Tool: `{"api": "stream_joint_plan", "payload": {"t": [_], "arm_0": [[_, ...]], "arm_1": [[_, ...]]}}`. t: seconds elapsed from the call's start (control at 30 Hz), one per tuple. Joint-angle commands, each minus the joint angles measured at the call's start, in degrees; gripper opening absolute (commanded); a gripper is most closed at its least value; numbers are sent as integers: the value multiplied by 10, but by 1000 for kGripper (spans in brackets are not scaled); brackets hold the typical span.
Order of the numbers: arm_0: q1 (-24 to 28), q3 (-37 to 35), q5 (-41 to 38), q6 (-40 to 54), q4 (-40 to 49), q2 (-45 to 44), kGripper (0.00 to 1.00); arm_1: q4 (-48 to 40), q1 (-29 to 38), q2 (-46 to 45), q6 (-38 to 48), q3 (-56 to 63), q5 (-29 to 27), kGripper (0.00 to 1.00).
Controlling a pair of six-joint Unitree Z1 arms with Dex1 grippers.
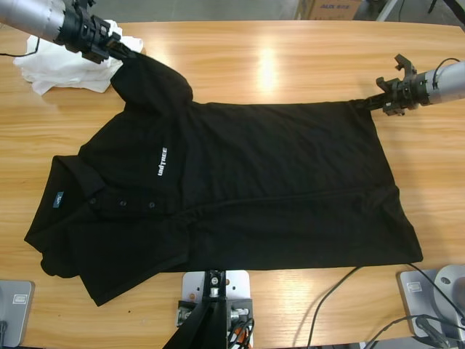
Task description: Fold clothes
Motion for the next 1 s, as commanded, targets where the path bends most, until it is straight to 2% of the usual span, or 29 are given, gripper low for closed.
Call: {"api": "stream_joint_plan", "payload": {"t": [0.03,0.2,0.43,0.77,1.0], "arm_0": [[-37,45,-59,24,1,-21,0],[-57,83,-81,36,2,-29,0],[-50,145,-91,58,10,-63,0],[-48,192,-116,66,33,-110,0],[-49,215,-140,83,66,-156,0]], "arm_1": [[41,-6,-57,-7,40,38,0],[91,1,-104,-7,44,41,0],[156,22,-120,-4,45,31,0],[231,28,-162,93,70,21,0],[295,28,-212,99,83,2,0]]}}
